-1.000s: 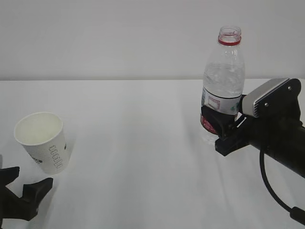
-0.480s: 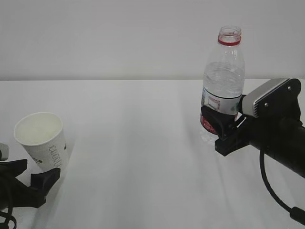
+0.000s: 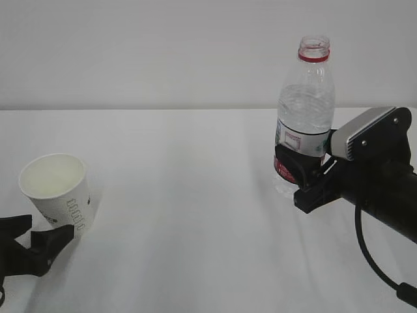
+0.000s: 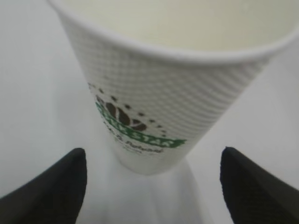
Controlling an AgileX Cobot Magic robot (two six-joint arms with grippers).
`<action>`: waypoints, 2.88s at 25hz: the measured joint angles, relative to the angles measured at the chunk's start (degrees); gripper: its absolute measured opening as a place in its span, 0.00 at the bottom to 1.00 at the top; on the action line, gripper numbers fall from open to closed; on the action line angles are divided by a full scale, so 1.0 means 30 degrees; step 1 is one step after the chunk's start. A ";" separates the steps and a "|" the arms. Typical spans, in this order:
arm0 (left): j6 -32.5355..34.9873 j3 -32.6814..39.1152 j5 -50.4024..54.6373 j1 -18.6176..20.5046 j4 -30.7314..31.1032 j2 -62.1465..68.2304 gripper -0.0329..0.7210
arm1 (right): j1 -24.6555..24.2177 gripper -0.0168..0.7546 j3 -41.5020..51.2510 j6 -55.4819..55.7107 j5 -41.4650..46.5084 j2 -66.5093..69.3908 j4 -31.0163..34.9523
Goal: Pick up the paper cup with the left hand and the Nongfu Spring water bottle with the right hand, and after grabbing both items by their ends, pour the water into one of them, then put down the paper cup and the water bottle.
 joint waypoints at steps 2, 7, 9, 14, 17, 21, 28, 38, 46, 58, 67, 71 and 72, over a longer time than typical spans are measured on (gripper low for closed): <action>-0.0331 -0.0379 0.0000 0.1351 0.1595 0.0194 0.93 | 0.0000 0.61 0.0000 0.0000 0.0000 0.0000 0.0000; -0.0677 -0.1090 -0.0032 0.2660 0.4352 0.1374 0.93 | 0.0000 0.61 0.0000 0.0000 0.0000 0.0000 0.0000; -0.0677 -0.1099 -0.0032 0.2738 0.4649 0.1787 0.93 | 0.0000 0.61 0.0000 0.0000 0.0000 0.0000 0.0000; -0.0171 -0.1131 -0.0032 0.2738 0.4857 0.1977 0.92 | 0.0000 0.61 0.0000 0.0000 0.0000 0.0000 0.0000; -0.0017 -0.1315 -0.0032 0.2738 0.4937 0.1977 0.92 | 0.0000 0.61 0.0000 0.0000 0.0000 0.0000 0.0000; 0.0099 -0.1692 -0.0032 0.2738 0.5212 0.1977 0.92 | 0.0000 0.61 0.0000 0.0000 0.0000 0.0000 0.0000; 0.0284 -0.2556 -0.0032 0.2738 0.5415 0.1977 0.91 | 0.0000 0.61 0.0000 0.0000 0.0000 0.0000 0.0000; 0.0297 -0.3878 -0.0032 0.2738 0.5525 0.2015 0.91 | 0.0000 0.61 0.0000 0.0000 0.0000 0.0000 0.0000; 0.0297 -0.4348 -0.0032 0.2738 0.5654 0.2281 0.90 | 0.0000 0.61 0.0000 0.0000 0.0000 0.0000 0.0000; 0.0297 -0.4348 -0.0032 0.2738 0.6015 0.2281 0.74 | 0.0000 0.61 0.0000 0.0000 0.0000 0.0000 0.0000; 0.0297 -0.4348 -0.0032 0.2738 0.6486 0.2281 0.73 | 0.0000 0.61 0.0000 0.0000 0.0000 0.0000 0.0000; 0.0297 -0.4348 0.0036 0.2738 0.6606 0.1580 0.73 | 0.0000 0.61 0.0000 0.0000 0.0000 0.0000 0.0000; 0.0297 -0.4348 0.0036 0.2738 0.6617 0.1298 0.73 | 0.0000 0.61 0.0000 0.0000 0.0000 0.0000 0.0000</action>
